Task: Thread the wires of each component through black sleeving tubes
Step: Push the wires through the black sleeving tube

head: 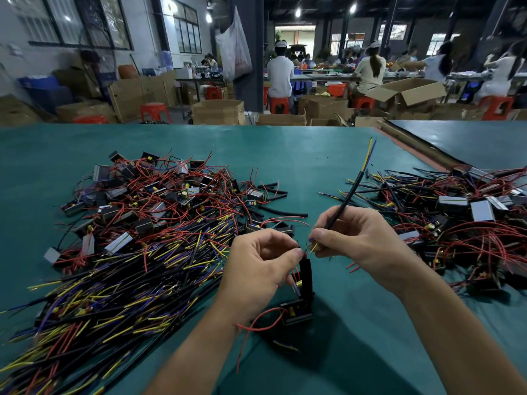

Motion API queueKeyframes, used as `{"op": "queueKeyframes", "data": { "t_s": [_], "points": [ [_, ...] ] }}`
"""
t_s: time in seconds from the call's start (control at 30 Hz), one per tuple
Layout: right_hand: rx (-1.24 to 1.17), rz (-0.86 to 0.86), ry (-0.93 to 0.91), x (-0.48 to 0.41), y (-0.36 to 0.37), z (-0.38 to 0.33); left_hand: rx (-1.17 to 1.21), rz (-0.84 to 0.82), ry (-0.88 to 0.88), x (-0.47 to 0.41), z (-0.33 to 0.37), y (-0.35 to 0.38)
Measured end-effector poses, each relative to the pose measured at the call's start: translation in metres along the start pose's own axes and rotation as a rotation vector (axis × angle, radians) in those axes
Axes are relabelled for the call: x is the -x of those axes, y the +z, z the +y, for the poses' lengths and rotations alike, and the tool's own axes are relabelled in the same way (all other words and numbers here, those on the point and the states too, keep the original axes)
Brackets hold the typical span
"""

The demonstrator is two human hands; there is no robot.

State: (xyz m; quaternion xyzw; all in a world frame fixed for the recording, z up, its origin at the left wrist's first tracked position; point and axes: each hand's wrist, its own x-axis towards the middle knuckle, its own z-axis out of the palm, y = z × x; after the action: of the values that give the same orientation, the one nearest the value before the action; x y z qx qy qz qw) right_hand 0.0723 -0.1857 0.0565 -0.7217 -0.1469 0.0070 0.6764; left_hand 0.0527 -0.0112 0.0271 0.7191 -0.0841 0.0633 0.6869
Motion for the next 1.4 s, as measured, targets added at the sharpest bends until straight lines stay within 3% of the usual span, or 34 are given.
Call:
{"op": "queueKeyframes", "data": {
  "t_s": [0.5,1.4],
  "points": [
    [0.067,-0.008,-0.098,0.0027,0.0025,-0.0051,0.018,-0.005,0.052,0.0022,0.0028,0.0024],
    [0.119,-0.154,0.012,0.0047,-0.0018,-0.0064,0.102,-0.091,0.011,0.0014,-0.0023,0.0044]
  ]
}}
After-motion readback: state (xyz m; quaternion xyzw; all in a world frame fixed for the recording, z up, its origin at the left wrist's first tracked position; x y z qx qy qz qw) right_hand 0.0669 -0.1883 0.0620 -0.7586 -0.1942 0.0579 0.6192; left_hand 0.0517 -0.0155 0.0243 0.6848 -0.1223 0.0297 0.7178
